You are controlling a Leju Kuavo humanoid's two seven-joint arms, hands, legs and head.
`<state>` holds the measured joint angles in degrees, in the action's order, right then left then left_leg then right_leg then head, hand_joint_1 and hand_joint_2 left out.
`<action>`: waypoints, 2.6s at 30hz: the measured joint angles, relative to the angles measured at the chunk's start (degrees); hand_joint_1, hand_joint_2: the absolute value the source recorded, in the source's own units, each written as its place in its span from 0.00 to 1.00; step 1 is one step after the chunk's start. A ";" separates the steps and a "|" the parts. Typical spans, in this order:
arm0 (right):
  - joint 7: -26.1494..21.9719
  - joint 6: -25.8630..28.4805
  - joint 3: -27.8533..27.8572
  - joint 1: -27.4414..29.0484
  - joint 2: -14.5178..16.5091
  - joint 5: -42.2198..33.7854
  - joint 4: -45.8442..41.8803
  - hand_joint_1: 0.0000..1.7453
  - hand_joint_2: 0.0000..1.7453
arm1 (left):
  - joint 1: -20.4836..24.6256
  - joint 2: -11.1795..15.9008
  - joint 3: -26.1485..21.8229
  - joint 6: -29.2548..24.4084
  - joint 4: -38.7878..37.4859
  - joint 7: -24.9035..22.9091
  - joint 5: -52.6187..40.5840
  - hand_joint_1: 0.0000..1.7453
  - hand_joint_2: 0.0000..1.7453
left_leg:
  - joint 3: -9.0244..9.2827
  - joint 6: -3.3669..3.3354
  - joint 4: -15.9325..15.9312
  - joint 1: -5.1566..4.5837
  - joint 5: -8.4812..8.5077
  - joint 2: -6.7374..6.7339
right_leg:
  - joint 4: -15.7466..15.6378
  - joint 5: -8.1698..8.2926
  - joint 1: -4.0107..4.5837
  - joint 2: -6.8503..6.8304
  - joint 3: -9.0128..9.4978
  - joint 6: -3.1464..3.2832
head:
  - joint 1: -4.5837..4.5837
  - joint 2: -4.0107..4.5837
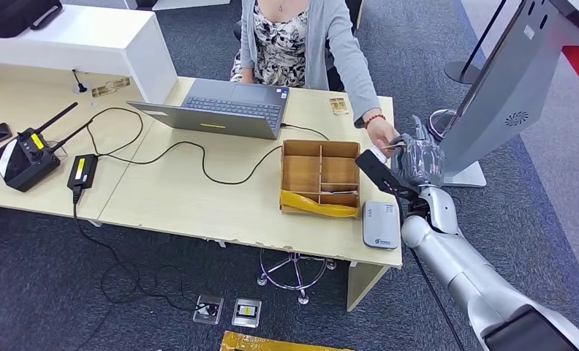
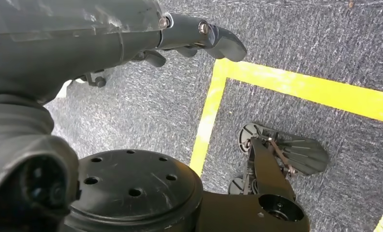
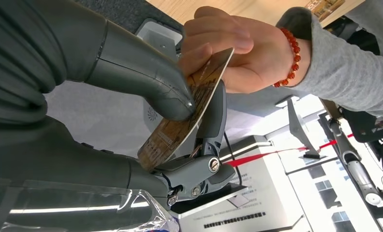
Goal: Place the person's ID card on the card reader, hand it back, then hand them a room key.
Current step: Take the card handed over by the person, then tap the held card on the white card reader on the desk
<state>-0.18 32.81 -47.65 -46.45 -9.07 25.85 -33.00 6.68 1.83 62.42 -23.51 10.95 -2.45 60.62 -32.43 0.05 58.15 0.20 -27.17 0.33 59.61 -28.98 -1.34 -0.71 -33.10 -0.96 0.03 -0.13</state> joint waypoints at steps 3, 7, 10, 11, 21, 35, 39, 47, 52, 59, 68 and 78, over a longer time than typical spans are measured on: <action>-0.34 0.02 0.00 -0.04 0.08 -0.14 0.33 1.00 1.00 | 0.00 -0.09 0.00 -0.03 -0.02 0.00 0.02 0.00 0.00 | 0.00 0.00 0.00 0.00 0.00 0.00 | 0.00 0.00 0.00 0.00 0.00 0.00 | 0.01 0.00; -0.76 0.07 0.00 -0.06 0.20 -0.27 0.75 1.00 1.00 | 0.00 -0.20 0.00 -0.08 -0.08 0.00 0.14 0.00 0.00 | 0.00 0.00 0.00 0.00 0.00 0.00 | 0.00 0.00 0.00 0.00 0.00 0.00 | 0.00 0.00; -0.86 0.08 0.00 -0.09 0.36 -0.32 1.08 1.00 1.00 | 0.00 -0.25 0.00 -0.11 -0.10 0.00 0.18 0.00 0.00 | 0.00 0.00 0.00 0.00 0.00 0.00 | 0.00 0.00 0.00 0.00 0.00 0.00 | 0.00 0.00; -0.87 0.09 0.00 -0.10 0.40 -0.32 1.16 1.00 1.00 | 0.00 -0.25 0.00 -0.11 -0.11 0.00 0.19 0.00 0.00 | 0.00 0.00 0.00 0.00 0.00 0.00 | 0.00 0.00 0.00 0.00 0.00 0.00 | 0.00 0.00; -1.12 -0.15 0.00 -0.15 0.56 -0.79 1.71 1.00 1.00 | -0.01 -0.26 0.00 -0.70 -0.11 -0.93 0.92 0.00 0.00 | 0.00 0.00 0.00 0.00 0.00 0.00 | 0.00 0.00 0.00 0.01 -0.01 0.00 | 0.01 0.00; -0.37 0.49 -0.05 0.00 -0.99 -2.82 2.55 1.00 1.00 | -0.05 -0.26 0.00 -0.70 -0.11 -1.18 1.02 0.00 0.00 | 0.01 0.00 0.00 0.00 -0.01 -0.04 | 0.00 0.00 0.00 0.11 -0.04 0.00 | 0.01 0.00; -0.02 0.55 -0.24 0.53 -1.67 -3.06 2.49 1.00 1.00 | -0.06 -0.26 0.00 -0.90 -0.11 -0.87 1.27 0.00 0.00 | 0.01 0.00 0.00 0.00 -0.01 -0.08 | -0.01 0.00 0.00 0.11 -0.04 0.00 | -0.01 0.00; 0.60 0.85 -0.99 2.86 -3.49 -3.70 1.39 1.00 1.00 | -0.07 -0.27 0.00 -1.18 -0.11 -1.25 1.39 0.00 0.00 | 0.01 0.00 0.00 0.00 -0.01 -0.11 | -0.01 0.00 0.00 0.11 -0.05 0.00 | 0.01 0.00; 3.06 0.85 -1.59 5.47 -5.31 -3.61 -1.15 1.00 1.00 | -0.08 -0.29 0.00 -1.65 -0.11 -1.93 1.33 0.00 0.00 | 0.01 0.00 0.01 0.00 -0.01 -0.11 | -0.01 0.00 0.00 0.11 -0.05 0.00 | 0.01 0.00; 9.70 0.13 -3.50 10.69 -9.06 -3.21 -8.62 1.00 1.00 | -0.12 -0.34 0.00 -1.83 -0.11 -2.14 0.89 0.00 0.00 | 0.01 0.00 0.01 0.00 -0.04 -0.11 | -0.02 0.00 0.00 0.11 -0.05 0.00 | 0.00 0.00; 11.75 0.18 -6.25 14.28 -12.67 -3.47 -16.88 1.00 1.00 | -0.11 -0.33 0.00 -1.76 -0.11 -2.19 0.72 0.00 0.00 | 0.02 0.00 0.01 0.00 -0.04 -0.13 | -0.02 0.00 0.00 0.13 -0.04 0.00 | 0.00 0.00; 13.02 -0.07 -8.80 15.95 -14.69 -1.50 -25.74 1.00 1.00 | -0.09 -0.28 0.03 -1.60 -0.11 -3.45 0.46 0.00 0.00 | 0.02 -0.01 0.01 0.01 -0.04 -0.16 | -0.02 0.00 0.00 0.15 -0.06 0.00 | 0.02 0.00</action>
<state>12.84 32.74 -56.44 -30.50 -23.76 24.35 -58.74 6.59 1.55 62.46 -25.11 10.84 -5.90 61.08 -32.41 0.04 58.15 0.21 -27.21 0.18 59.60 -28.98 -1.34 -0.56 -33.15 -0.96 0.05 -0.13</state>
